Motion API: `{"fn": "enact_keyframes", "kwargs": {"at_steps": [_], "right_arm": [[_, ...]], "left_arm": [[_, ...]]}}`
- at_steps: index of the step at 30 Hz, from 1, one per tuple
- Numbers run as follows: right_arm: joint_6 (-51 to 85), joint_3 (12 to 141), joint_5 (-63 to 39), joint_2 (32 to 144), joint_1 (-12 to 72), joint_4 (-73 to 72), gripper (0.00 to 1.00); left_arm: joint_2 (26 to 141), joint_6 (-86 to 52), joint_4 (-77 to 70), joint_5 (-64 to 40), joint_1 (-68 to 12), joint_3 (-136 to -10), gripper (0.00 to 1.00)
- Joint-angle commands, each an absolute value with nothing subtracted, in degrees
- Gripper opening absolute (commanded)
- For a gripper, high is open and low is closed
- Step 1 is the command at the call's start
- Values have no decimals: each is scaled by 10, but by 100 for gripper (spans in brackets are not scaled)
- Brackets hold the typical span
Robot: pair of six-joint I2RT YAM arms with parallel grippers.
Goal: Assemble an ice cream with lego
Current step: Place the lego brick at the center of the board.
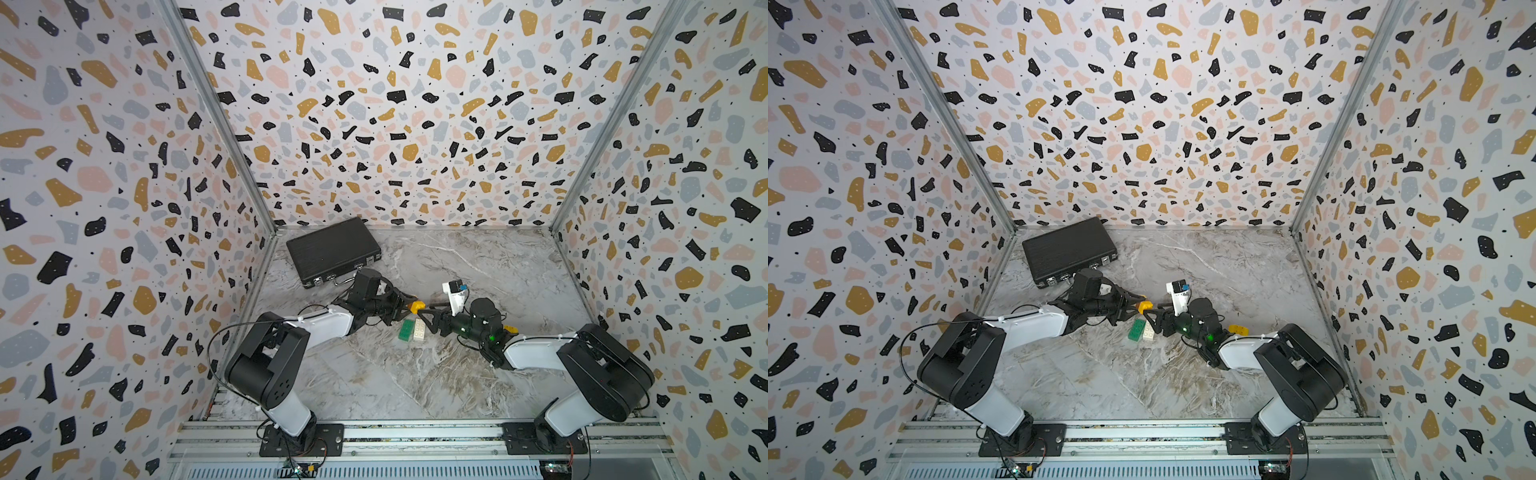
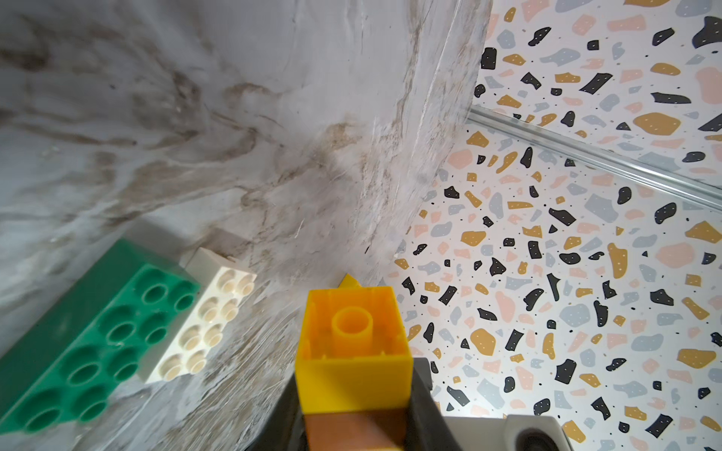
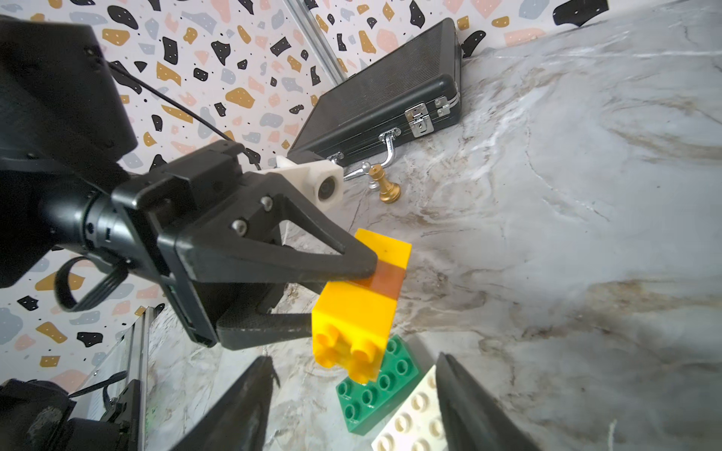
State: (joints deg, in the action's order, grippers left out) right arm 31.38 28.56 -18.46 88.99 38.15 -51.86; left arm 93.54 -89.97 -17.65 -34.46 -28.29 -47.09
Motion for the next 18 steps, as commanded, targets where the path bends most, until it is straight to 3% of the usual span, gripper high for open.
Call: {"fn": "enact_keyframes", "kwargs": {"at_steps": [1, 18], "right_arm": [[307, 304, -166, 889, 384, -507, 69], [372, 319, -164, 910, 383, -514, 67]], "left_arm": [[938, -924, -219, -345, -283, -479, 13], [965, -964, -305, -336, -309, -449, 13]]}}
